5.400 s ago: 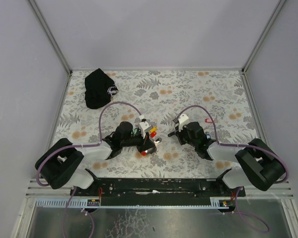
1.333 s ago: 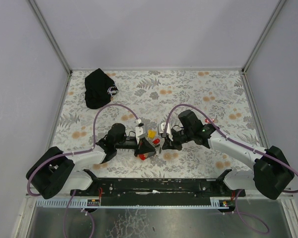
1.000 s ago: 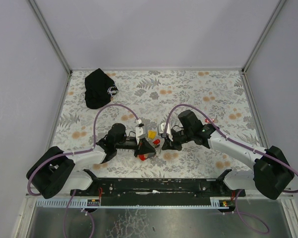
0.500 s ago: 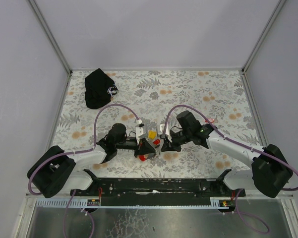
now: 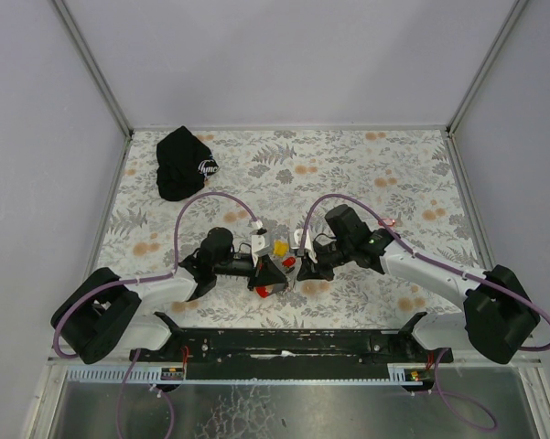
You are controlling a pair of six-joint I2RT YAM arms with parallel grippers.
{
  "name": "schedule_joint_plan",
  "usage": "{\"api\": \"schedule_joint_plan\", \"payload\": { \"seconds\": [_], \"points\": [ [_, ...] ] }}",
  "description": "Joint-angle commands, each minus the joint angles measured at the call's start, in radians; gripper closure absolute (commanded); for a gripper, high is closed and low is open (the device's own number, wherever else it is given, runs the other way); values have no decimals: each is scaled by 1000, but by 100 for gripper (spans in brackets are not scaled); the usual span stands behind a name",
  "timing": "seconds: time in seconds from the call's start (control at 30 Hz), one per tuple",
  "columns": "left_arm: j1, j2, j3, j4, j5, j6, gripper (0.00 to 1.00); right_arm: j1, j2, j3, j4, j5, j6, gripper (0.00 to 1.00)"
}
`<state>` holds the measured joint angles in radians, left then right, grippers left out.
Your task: Put the keys on the keyring
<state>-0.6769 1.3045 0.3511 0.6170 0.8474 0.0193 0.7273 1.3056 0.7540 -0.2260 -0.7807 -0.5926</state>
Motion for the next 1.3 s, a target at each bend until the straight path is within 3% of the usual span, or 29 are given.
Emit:
{"api": "schedule_joint_plan", "payload": {
  "seconds": [0.0, 1.27],
  "points": [
    [7, 5, 18, 78, 18, -7, 100, 16, 4, 35, 23, -43, -3, 100],
    [7, 13, 27, 56, 18, 3, 100, 21, -21, 27, 24, 19, 7, 100]
  ]
}}
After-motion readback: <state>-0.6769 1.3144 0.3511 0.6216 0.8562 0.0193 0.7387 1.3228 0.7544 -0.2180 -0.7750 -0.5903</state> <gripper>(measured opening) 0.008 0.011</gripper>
